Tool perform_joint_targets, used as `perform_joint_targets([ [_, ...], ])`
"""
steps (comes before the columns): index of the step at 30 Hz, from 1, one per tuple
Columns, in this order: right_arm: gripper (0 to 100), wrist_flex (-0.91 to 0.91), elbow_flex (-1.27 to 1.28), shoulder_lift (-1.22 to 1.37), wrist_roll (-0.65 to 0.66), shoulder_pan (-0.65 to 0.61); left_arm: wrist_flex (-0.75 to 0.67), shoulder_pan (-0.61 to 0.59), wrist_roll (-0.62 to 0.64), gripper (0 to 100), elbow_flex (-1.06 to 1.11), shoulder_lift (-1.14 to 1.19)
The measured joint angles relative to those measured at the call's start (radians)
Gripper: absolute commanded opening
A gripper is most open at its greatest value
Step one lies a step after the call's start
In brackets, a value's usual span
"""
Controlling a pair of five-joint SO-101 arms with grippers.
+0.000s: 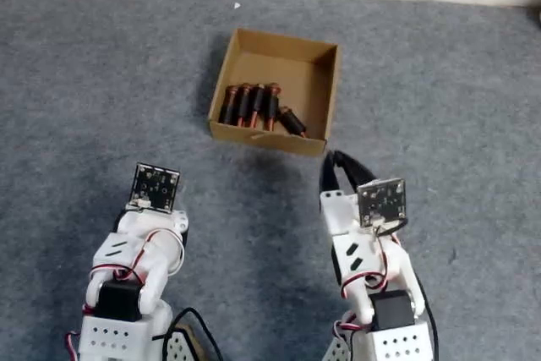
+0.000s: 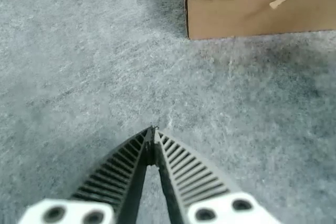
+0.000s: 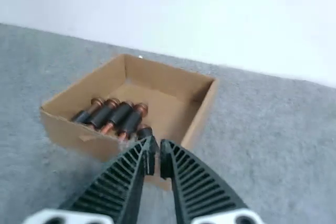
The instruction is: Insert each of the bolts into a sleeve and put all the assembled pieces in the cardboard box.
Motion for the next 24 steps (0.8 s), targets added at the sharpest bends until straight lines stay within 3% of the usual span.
perform_joint_targets([
  [14, 0.9, 0.502, 0.000, -0.003, 0.000, -0.005, 0.293, 0.000, -0.002, 1, 0.000, 0.000],
  [24, 0.9, 0.752, 0.000, -0.003, 0.000, -0.005, 0.325, 0.000, -0.002, 1, 0.000, 0.000],
])
